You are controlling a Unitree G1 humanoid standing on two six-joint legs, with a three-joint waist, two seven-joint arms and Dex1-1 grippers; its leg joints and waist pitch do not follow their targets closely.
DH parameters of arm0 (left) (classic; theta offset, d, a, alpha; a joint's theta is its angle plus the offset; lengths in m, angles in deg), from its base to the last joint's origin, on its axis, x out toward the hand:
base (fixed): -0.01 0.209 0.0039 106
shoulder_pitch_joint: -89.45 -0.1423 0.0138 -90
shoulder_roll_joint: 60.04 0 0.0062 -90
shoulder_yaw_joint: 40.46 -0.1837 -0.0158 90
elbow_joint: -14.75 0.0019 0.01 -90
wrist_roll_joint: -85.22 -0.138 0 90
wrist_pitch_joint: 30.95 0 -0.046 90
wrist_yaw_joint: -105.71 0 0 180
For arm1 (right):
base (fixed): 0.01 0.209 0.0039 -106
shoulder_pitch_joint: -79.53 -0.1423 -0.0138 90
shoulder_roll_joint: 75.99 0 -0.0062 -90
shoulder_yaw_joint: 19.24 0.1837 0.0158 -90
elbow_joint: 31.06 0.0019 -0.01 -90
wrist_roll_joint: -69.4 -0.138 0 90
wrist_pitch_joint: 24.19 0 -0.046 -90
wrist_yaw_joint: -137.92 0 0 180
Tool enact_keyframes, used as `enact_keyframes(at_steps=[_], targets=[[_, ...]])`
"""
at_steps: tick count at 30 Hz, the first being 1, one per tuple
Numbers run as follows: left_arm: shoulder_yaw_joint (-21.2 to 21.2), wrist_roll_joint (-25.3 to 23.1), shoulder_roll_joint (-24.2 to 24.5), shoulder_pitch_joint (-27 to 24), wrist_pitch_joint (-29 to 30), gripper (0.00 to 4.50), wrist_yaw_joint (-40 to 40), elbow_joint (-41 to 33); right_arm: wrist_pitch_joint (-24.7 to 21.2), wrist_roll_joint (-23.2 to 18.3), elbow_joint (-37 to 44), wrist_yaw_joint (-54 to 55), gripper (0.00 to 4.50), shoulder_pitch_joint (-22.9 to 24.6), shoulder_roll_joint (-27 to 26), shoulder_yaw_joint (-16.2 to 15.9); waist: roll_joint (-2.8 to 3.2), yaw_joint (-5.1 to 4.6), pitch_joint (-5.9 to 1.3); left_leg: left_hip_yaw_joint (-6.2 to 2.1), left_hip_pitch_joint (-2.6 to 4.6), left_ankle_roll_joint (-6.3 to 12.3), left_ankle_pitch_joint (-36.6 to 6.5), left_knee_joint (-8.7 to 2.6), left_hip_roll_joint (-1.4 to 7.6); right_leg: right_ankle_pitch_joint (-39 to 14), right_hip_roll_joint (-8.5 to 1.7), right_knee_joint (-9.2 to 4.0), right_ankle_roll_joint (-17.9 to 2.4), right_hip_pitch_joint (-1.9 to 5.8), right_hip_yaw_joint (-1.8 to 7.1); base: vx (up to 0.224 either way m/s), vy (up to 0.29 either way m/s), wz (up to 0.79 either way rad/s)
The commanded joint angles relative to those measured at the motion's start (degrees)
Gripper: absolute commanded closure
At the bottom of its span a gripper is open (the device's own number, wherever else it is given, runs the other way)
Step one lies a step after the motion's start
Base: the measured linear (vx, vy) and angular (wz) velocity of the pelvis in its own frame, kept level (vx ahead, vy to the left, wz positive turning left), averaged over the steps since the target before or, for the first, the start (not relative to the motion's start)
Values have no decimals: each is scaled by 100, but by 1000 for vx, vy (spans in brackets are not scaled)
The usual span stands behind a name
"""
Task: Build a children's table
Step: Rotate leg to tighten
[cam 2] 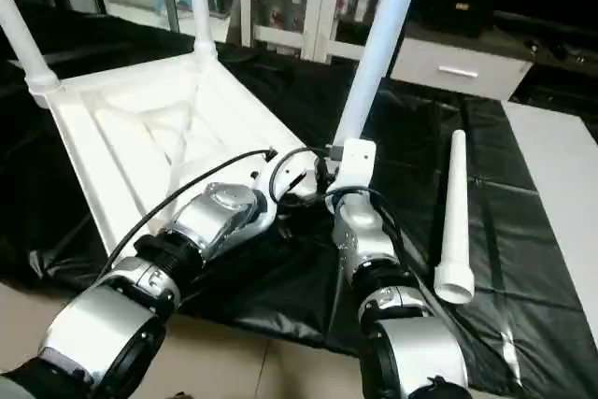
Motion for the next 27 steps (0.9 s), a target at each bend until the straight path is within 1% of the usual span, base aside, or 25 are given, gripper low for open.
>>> enact_keyframes(at_steps=[1,2,4,5,6,7,8,9,11,12,13,14,15,16,17,18,19,20,21,22,23,24,25,26,27], targets=[[116,47,28,-62,-375,450,-314,268,165,-198,-18,-445,127,56,-226,-36,2,-13,-305,-65,60,468,-937,-352,276,48,-359,-359,-1311,239,246,0,0,0],[117,52,30,-55,-408,450,-326,306,235,-237,21,-552,113,73,-228,-34,9,-10,-300,-69,73,445,-1023,-363,283,-103,-360,-378,-1302,230,246,0,0,0],[148,34,29,1,-584,450,-343,504,402,-14,186,-495,107,152,-144,-219,10,-27,-276,-83,59,360,-1390,-402,291,-674,-372,-436,-1204,225,250,0,0,0],[162,29,22,8,-635,450,-331,544,456,93,299,-449,77,218,-100,-295,-38,-43,-269,-82,49,333,-1442,-410,287,-848,-366,-460,-1147,221,247,0,0,0],[172,26,14,8,-671,450,-315,569,493,179,391,-402,77,275,-65,-353,-23,-48,-268,-94,57,250,-1483,-422,295,-1058,-378,-473,-1072,219,250,0,0,0],[173,13,4,2,-819,450,-340,576,485,204,650,-419,77,412,-10,-383,-33,-66,-250,-93,54,220,-1540,-430,291,-1214,-371,-502,-1027,203,254,0,0,0],[176,-5,-4,-6,-929,450,-359,582,490,222,818,-453,77,507,17,-380,-53,-58,-249,-90,59,225,-1573,-427,289,-1290,-372,-512,-993,203,255,0,0,0],[193,-27,-27,-22,-1132,450,-445,588,510,379,1274,-453,77,763,136,-467,-63,-41,-248,-99,48,252,-1523,-428,296,-1368,-385,-519,-900,205,264,0,0,0],[291,12,-87,-71,-1590,450,-642,565,475,510,2153,-426,77,1237,302,-521,-82,-13,-242,-98,35,285,-1402,-422,296,-1256,-372,-524,-796,210,268,0,0,0],[443,190,-127,-76,-1609,450,-492,538,419,465,2496,-472,77,1427,331,-493,-117,7,-252,-97,34,353,-1287,-412,295,-1101,-371,-501,-764,220,269,0,0,0],[657,434,-167,-90,-1558,405,-326,448,347,407,2924,-512,66,1677,359,-456,-109,27,-252,-92,38,407,-1198,-404,292,-978,-372,-481,-784,214,270,0,0,0],[754,539,-178,-96,-1516,394,-284,387,314,382,3100,-515,66,1780,369,-435,-120,28,-253,-90,26,453,-1154,-397,286,-906,-370,-476,-809,223,266,0,0,0],[884,688,-191,-99,-1493,394,-240,327,279,351,3357,-513,66,1939,381,-413,-110,32,-260,-96,40,467,-1147,-392,293,-874,-379,-464,-864,208,263,0,0,0],[987,804,-155,-163,-1630,394,-254,77,239,304,3711,-477,66,2138,374,-376,-98,34,-265,-103,15,491,-1140,-396,296,-774,-384,-451,-957,227,261,0,0,0],[1064,893,-118,-222,-1710,373,-251,-145,210,264,3961,-455,66,2270,360,-359,-91,44,-284,-106,21,500,-1092,-383,312,-599,-389,-432,-1003,232,265,0,0,0],[1170,1069,-6,-417,-1798,373,-125,-752,149,184,4385,-439,66,2478,312,-367,-82,43,-333,-123,14,614,-659,-328,346,407,-364,-304,-1194,240,259,0,0,0],[1216,1187,72,-566,-1771,357,33,-1191,107,134,4575,-459,66,2559,282,-390,-79,33,-337,-120,4,677,-472,-311,350,782,-351,-257,-1286,240,252,0,0,0],[1227,1216,92,-603,-1760,348,75,-1301,96,122,4619,-465,66,2577,274,-397,-100,18,-332,-114,-24,761,-331,-297,341,1068,-337,-230,-1359,245,244,0,0,0],[1251,1326,174,-762,-1717,345,280,-1718,5,115,4811,-484,66,2655,259,-455,-86,-10,-325,-76,-12,876,-293,-272,303,1237,-314,-226,-1445,209,235,0,0,0],[1280,1513,304,-981,-1572,345,578,-2297,-146,95,5058,-553,66,2758,262,-558,-71,-12,-316,-66,-13,927,-279,-264,298,1241,-318,-224,-1487,221,241,0,0,0],[1287,1541,330,-1012,-1532,337,614,-2379,-157,98,5082,-561,66,2769,262,-573,-77,-9,-301,-66,-2,926,-321,-273,318,1189,-329,-227,-1509,230,244,0,0,0],[1382,1987,798,-1532,-870,337,1240,-3687,-359,115,5475,-759,66,2967,285,-832,-15,-9,-297,-60,26,855,-444,-281,327,1056,-309,-222,-1504,208,242,0,0,0],[1378,2207,1148,-1820,-458,337,1622,-4324,-419,141,5612,-917,66,3073,326,-992,-49,-32,-268,-60,-30,815,-509,-311,338,918,-304,-224,-1486,235,242,0,0,0],[1378,2207,1148,-1820,-458,337,1622,-4324,-419,141,5612,-917,66,3073,326,-992,-13,-25,-273,-55,9,730,-616,-316,352,808,-312,-216,-1472,219,243,0,0,0],[1378,2207,1148,-1820,-458,337,1622,-4324,-419,141,5612,-917,66,3073,326,-992,24,-79,-255,-28,39,605,-818,-339,328,509,-247,-268,-1389,162,251,0,0,0]])
